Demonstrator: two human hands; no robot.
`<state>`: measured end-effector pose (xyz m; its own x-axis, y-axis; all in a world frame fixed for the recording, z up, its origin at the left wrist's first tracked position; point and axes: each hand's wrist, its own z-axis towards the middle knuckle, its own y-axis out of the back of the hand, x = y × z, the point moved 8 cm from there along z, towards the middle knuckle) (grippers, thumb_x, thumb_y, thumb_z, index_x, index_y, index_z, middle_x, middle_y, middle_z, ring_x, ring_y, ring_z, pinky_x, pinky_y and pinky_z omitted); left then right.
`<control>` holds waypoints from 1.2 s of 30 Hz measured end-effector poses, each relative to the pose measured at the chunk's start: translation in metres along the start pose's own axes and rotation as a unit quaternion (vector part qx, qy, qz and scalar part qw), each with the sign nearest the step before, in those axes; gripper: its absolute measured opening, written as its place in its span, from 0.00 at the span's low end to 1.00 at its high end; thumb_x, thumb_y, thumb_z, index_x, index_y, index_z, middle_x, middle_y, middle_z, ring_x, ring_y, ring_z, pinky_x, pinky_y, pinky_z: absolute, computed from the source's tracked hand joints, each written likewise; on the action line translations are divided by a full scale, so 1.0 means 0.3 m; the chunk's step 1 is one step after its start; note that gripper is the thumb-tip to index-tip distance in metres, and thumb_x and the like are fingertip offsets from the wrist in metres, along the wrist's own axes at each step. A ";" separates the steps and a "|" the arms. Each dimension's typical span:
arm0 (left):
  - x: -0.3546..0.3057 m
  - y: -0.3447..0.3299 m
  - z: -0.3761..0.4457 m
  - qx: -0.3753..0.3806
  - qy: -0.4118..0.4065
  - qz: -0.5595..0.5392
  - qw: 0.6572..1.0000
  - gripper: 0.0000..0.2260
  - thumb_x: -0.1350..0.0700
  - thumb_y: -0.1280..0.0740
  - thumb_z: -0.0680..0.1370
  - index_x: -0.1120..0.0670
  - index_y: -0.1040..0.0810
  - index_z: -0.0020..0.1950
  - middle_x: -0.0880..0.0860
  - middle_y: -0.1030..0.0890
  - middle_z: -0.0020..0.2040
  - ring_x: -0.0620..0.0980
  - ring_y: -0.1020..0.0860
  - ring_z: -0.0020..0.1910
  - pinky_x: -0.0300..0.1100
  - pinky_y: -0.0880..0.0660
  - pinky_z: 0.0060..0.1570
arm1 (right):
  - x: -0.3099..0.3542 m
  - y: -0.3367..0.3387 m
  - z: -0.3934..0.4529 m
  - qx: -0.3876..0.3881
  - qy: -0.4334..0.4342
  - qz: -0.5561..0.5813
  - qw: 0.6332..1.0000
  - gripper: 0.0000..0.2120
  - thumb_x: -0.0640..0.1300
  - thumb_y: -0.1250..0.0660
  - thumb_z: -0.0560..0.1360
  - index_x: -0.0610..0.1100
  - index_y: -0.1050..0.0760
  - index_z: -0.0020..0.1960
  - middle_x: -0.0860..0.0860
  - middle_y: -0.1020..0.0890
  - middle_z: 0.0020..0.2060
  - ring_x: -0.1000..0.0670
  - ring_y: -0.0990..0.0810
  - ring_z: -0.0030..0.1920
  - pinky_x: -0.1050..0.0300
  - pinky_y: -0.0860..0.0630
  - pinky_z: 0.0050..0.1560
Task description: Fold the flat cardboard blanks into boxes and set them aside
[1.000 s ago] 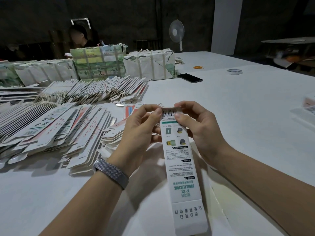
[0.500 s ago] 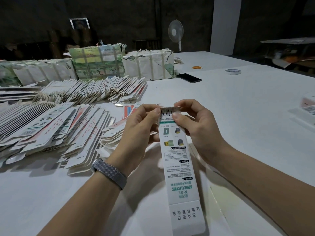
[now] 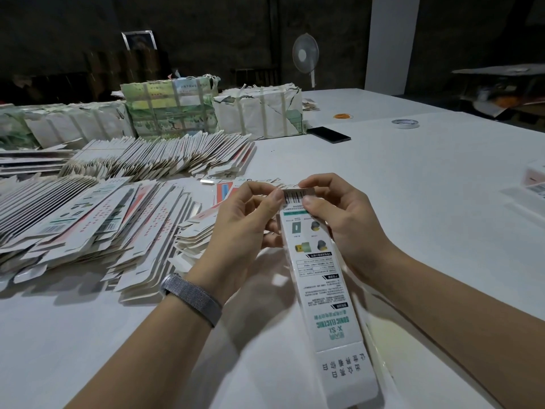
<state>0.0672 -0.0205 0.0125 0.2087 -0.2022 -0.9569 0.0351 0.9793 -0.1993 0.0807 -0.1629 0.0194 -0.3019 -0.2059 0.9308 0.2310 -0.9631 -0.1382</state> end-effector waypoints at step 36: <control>0.012 -0.026 -0.017 0.018 0.024 0.025 0.999 0.05 0.61 0.30 0.79 0.59 0.24 0.46 0.52 0.21 0.31 0.46 0.24 0.23 0.34 0.29 0.22 | -0.069 -0.042 -0.017 0.042 -0.139 -0.004 0.989 0.08 0.43 0.38 0.83 0.42 0.27 0.46 0.49 0.21 0.29 0.52 0.22 0.26 0.61 0.26 0.27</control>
<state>0.0628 -0.0289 0.0096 0.1631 -0.1521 -0.9748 0.0619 0.9877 -0.1438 0.0793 -0.1475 0.0002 -0.0415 -0.1318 0.9904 0.3095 -0.9442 -0.1127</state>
